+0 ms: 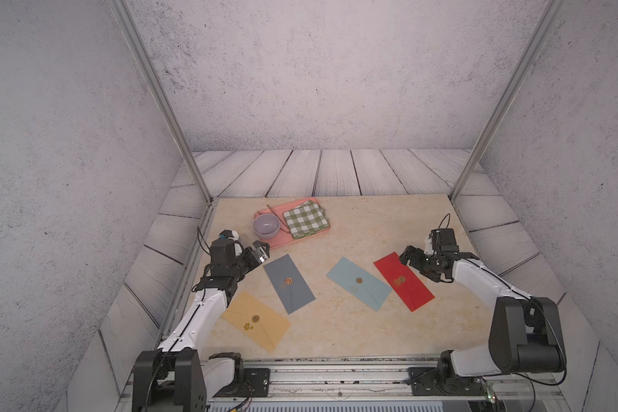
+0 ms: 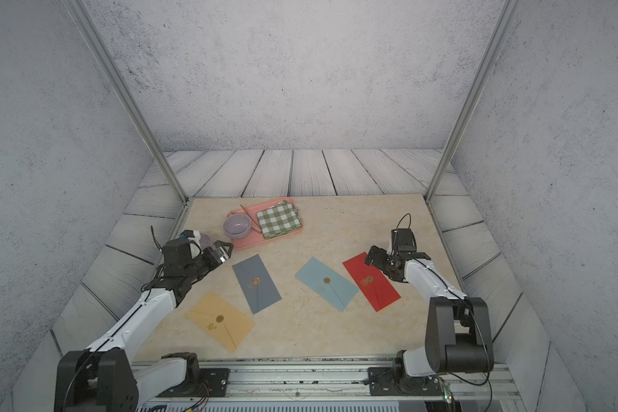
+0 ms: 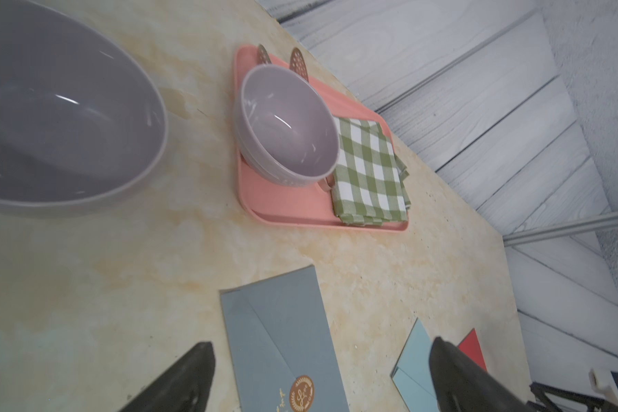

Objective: Open the envelope
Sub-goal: Adjust the envelope at the center of the board.

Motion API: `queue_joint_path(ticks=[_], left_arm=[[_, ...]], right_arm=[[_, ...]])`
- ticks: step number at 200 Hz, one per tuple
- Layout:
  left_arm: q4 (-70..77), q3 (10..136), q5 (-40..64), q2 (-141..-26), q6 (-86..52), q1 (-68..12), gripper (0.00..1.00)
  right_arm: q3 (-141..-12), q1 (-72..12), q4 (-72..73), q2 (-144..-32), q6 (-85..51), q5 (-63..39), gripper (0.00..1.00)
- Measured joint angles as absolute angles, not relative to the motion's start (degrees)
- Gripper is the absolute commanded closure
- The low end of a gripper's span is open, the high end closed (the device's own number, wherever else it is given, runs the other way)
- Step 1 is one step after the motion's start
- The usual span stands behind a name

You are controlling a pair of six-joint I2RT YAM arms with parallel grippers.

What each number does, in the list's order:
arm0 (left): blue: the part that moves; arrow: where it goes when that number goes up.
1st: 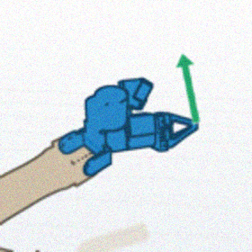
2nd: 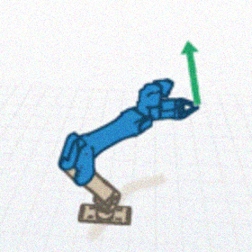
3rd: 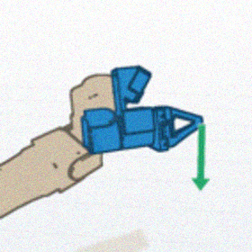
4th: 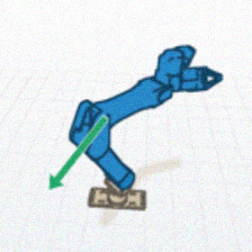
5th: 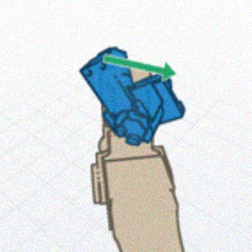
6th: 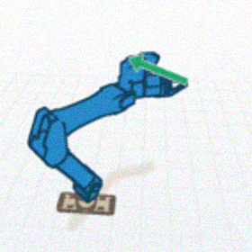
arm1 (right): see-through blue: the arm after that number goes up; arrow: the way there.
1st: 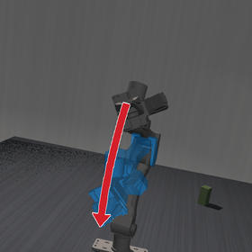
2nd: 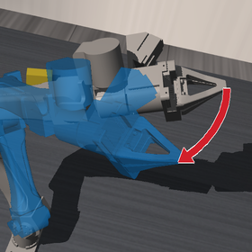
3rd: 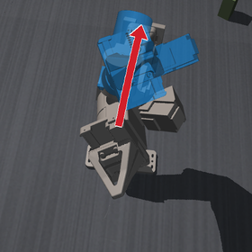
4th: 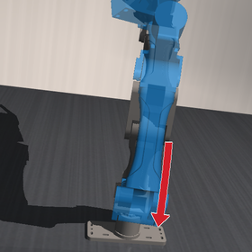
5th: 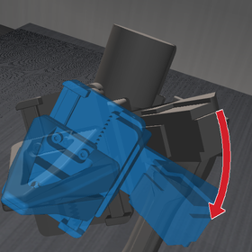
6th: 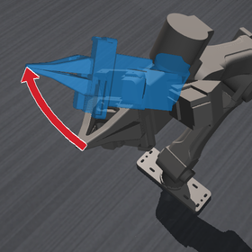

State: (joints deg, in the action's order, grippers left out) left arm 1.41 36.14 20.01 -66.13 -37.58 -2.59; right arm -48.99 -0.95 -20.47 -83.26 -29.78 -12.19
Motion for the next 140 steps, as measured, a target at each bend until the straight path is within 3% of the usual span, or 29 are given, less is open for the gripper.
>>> queue_joint_path(ticks=[140], left_arm=[[0.1,48.5,20.0,-84.6,-31.7,-24.9,0.01]], right_arm=[[-52.0,-1.0,-23.8,-87.3,-27.4,-9.9,0.01]])
